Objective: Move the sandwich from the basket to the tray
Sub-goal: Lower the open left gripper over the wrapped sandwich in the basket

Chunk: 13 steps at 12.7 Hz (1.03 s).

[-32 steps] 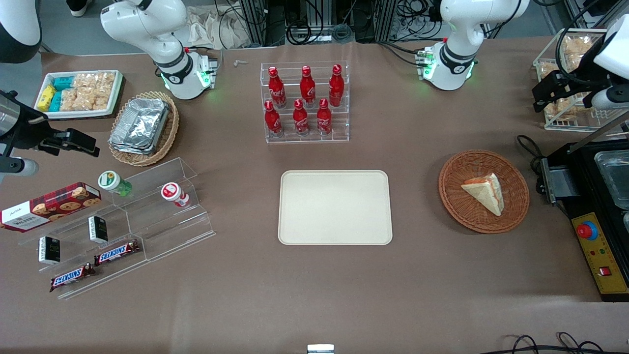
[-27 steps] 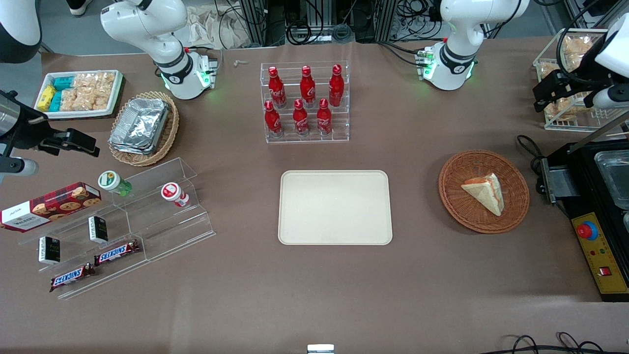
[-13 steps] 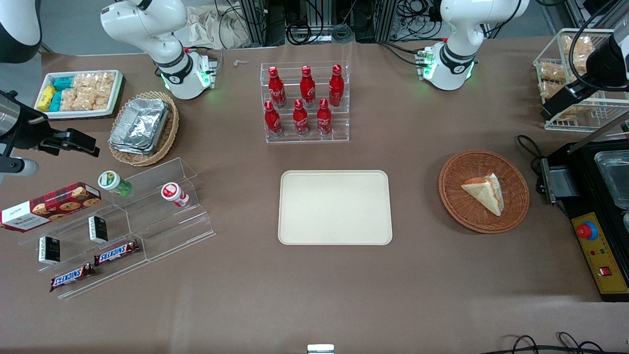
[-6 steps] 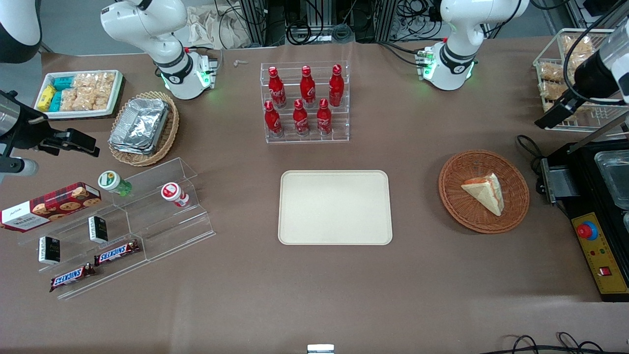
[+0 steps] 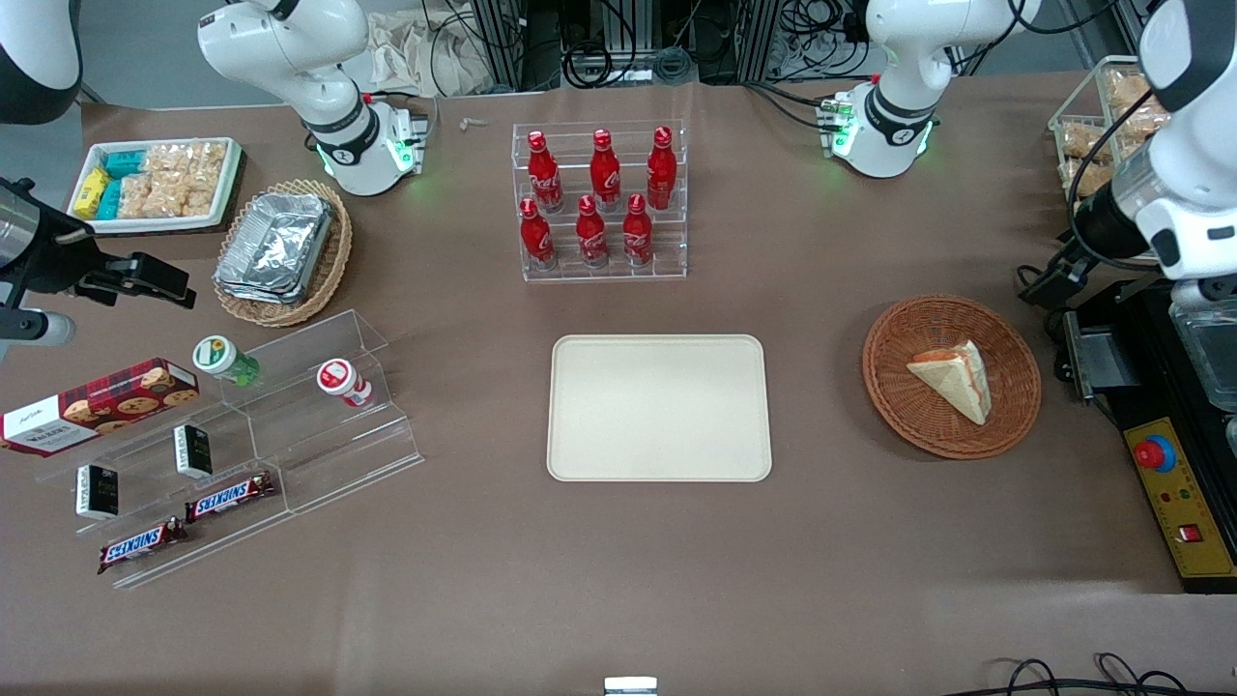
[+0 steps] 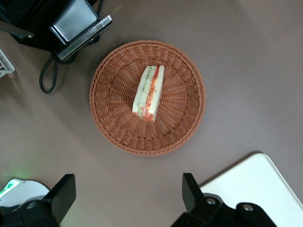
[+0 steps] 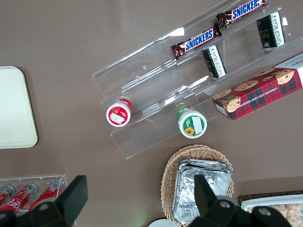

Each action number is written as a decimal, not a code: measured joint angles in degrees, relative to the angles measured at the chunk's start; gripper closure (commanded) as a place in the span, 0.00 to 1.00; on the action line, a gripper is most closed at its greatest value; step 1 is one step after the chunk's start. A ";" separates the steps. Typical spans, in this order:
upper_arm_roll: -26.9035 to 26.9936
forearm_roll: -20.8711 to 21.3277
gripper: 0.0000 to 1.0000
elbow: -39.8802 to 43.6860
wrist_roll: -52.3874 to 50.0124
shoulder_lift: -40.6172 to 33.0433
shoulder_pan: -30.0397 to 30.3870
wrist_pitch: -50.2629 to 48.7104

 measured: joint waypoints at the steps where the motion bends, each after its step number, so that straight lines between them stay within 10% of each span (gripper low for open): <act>1: 0.69 0.00 0.00 -2.09 0.00 0.03 0.08 2.41; 13: 1.59 1.53 0.00 -10.80 0.02 8.32 1.11 17.80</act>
